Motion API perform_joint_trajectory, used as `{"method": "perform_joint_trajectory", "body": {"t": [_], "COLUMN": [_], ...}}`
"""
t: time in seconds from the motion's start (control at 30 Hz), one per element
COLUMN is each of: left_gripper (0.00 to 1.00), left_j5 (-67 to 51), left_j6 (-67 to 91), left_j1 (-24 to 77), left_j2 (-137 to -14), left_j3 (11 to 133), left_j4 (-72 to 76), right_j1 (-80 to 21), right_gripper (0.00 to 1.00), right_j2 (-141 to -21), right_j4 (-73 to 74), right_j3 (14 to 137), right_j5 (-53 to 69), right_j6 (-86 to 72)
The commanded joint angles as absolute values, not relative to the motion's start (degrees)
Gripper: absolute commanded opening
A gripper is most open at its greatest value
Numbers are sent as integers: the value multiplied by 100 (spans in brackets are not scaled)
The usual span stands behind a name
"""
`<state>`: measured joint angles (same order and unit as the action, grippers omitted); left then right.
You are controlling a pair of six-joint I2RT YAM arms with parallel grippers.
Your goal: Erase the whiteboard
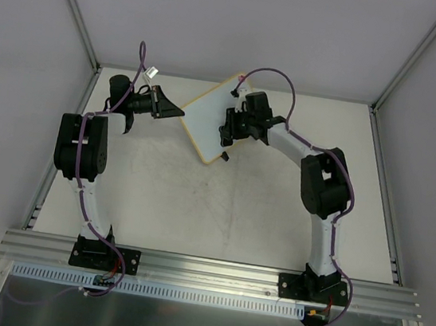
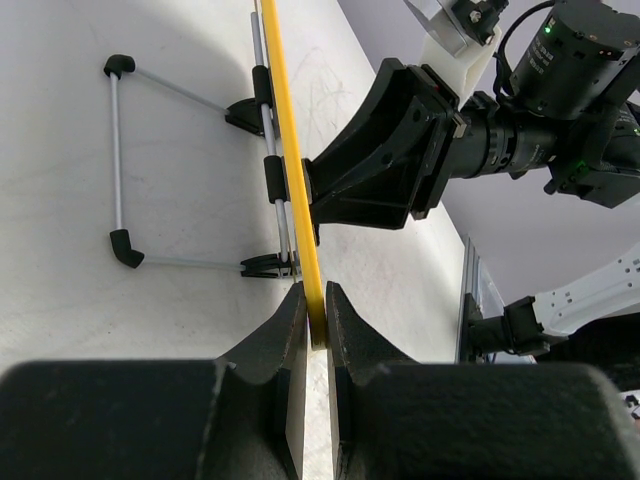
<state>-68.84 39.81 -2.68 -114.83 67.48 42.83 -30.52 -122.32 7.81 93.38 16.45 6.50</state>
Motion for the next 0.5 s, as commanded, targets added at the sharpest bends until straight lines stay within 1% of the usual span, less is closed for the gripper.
{"method": "perform_joint_trajectory", "body": {"t": [0.0,0.13,0.2,0.3,0.33,0.47], "left_gripper": [0,0,0,0,0,0], "left_j5": [-7453,-7462,-7444,-7453,-7462,-7471], "left_j6": [3973,3973,3981,4078,4087,4122], "left_j1": [-70,-70,-70,-70,-70,-70], "left_j2": [-11188,-11180,-11188,-11171,-11171,-11188], "left_j3": [6645,6653,6653,6662,6680,6706], "left_j4": [4456,4465,4474,4517,4518,4526], "right_j1": [-3288,-3094,-3076,-3059,-3050,-3015], "right_gripper": [0,0,0,0,0,0], "right_j2": [-12200,-11752,-11524,-11005,-10691,-9970], "right_j4": [495,-191,-185,236,255,255], "right_j3": [9036,8640,8613,8736,8710,8543], "right_j5": [2337,2470,2452,2505,2522,2260], "right_j6": [239,70,175,281,281,369]}}
